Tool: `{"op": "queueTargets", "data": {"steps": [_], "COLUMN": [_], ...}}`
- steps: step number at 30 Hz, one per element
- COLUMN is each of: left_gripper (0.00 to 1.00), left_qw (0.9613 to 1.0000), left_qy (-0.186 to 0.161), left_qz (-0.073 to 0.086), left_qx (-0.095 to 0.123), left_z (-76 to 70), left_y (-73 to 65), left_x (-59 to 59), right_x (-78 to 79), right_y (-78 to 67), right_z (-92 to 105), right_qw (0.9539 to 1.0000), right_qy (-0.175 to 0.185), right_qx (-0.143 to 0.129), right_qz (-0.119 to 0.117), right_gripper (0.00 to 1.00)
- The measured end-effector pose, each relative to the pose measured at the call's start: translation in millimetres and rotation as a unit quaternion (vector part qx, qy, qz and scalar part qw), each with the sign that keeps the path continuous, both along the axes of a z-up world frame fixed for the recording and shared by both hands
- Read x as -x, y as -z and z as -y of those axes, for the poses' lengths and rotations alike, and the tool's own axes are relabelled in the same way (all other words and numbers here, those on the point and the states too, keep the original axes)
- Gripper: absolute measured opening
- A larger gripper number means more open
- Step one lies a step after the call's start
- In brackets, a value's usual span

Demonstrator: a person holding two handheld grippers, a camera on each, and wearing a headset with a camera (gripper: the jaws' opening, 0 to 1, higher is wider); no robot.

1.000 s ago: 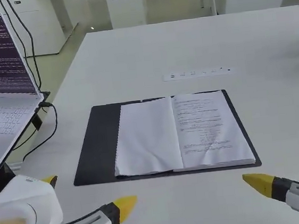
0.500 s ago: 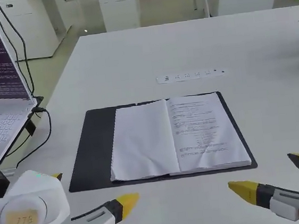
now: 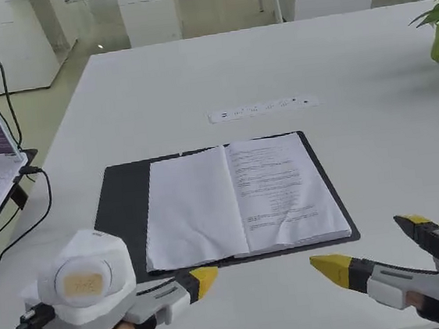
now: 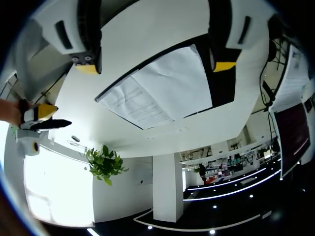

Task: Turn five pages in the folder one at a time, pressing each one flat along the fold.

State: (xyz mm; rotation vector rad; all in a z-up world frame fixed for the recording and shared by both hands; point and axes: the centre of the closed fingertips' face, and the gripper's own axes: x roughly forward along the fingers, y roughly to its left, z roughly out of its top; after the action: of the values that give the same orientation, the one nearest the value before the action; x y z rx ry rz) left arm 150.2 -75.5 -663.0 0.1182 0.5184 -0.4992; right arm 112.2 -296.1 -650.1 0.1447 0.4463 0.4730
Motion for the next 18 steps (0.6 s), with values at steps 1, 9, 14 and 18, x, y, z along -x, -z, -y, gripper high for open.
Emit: {"op": "queueTargets", "data": {"steps": [1,9,14,18], "left_gripper": [0.9,0.87,0.82,0.76], "left_qw": [1.0,0.9985,0.9971,0.9958], "left_qy": [0.006,0.053,0.074,0.087], "left_qz": [-0.001,-0.005,-0.009,-0.007], "left_qx": [-0.002,-0.014,-0.018,-0.026], "left_z": [4.5,46.9,76.4,94.7], "left_y": [1.5,17.8,28.4,37.2], "left_x": [-2.1,-25.3,-39.1,-47.7], "right_x": [-0.2,0.2,1.2,1.5], "right_y": [0.1,-0.6,-1.4,-1.9], "right_z": [0.2,3.1,3.9,4.6], "right_qw": [1.0,0.9999,0.9998,0.9998], "right_qy": [0.001,0.012,0.018,0.022], "right_qx": [0.001,0.001,-0.001,-0.004], "right_qz": [0.0,-0.002,0.0,0.0], "right_gripper": [0.98,0.98,0.98,0.98]}}
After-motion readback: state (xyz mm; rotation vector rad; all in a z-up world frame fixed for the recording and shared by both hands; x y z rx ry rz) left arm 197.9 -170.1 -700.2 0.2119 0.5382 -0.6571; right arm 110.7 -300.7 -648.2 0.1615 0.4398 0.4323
